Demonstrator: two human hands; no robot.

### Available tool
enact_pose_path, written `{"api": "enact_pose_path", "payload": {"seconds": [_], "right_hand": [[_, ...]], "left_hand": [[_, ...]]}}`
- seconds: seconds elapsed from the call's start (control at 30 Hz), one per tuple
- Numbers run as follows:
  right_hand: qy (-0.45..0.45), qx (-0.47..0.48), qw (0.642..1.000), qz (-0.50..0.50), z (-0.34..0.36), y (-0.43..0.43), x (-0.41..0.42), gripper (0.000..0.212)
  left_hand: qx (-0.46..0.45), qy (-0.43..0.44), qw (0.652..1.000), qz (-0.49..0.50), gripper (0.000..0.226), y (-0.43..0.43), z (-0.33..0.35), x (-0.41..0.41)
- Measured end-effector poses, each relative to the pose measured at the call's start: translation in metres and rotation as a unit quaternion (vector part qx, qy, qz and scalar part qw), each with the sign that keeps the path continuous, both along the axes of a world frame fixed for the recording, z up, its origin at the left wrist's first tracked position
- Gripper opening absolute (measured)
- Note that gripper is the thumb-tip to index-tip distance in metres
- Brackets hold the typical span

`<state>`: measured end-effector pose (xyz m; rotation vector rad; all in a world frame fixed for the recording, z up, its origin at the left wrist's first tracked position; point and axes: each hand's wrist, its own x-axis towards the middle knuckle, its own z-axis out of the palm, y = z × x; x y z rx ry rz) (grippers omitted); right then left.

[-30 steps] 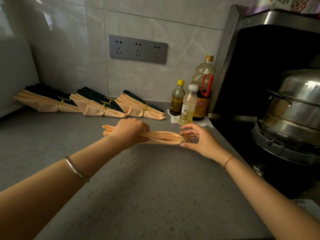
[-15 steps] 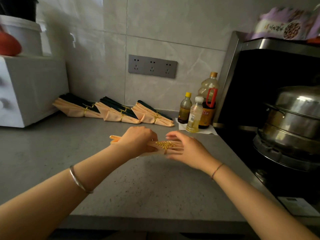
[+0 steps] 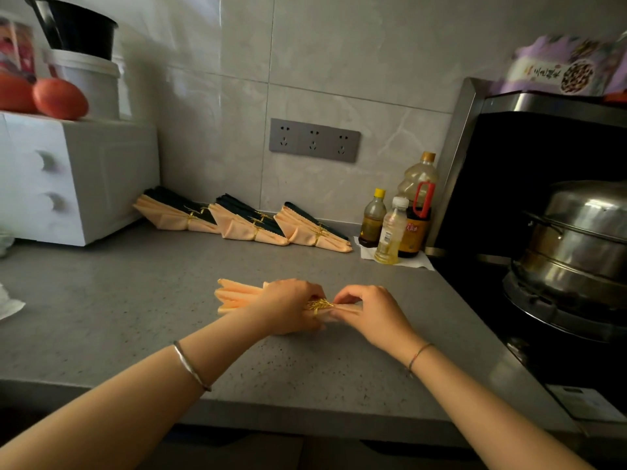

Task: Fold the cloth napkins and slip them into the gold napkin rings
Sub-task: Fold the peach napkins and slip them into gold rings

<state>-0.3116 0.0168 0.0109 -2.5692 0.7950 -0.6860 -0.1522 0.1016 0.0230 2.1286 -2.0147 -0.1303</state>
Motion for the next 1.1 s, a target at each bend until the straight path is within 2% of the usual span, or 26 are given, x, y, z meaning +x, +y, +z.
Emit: {"api": "enact_pose_path", "payload": {"seconds": [0.3, 0.43, 0.53, 0.6, 0.7, 0.8, 0.97, 1.1], "right_hand": [[-0.021, 0.034, 0.999, 0.006, -0.004, -0.003, 0.002, 0.010], [-0.038, 0.083, 0.996, 0.000, -0.010, -0.016, 0.001, 0.008], [-0.067, 0.133, 0.989, -0.020, -0.021, -0.035, -0.001, 0.010], [-0.086, 0.154, 0.984, -0.035, -0.028, -0.046, 0.002, 0.010], [-0.111, 0.185, 0.976, -0.039, -0.037, -0.062, 0.013, 0.013], [-0.144, 0.205, 0.967, -0.051, -0.039, -0.085, 0.031, 0.017], [-0.216, 0.197, 0.953, -0.076, -0.031, -0.137, 0.066, 0.014], [-0.215, 0.168, 0.960, -0.068, -0.022, -0.191, 0.104, 0.014]], "left_hand": [[0.015, -0.086, 0.996, 0.003, 0.049, 0.004, 0.010, 0.017], [0.027, -0.090, 0.995, 0.018, 0.065, 0.010, 0.010, 0.043], [-0.015, -0.074, 0.996, 0.047, 0.077, 0.017, 0.012, 0.075], [-0.061, -0.026, 0.995, 0.072, 0.078, 0.014, 0.008, 0.091], [-0.108, 0.108, 0.985, 0.077, 0.050, -0.001, -0.005, 0.108], [-0.150, 0.178, 0.971, 0.061, 0.034, -0.027, -0.008, 0.118], [-0.242, 0.264, 0.930, 0.086, 0.043, -0.083, 0.006, 0.137], [-0.275, 0.290, 0.909, 0.114, 0.043, -0.133, 0.006, 0.163]]}}
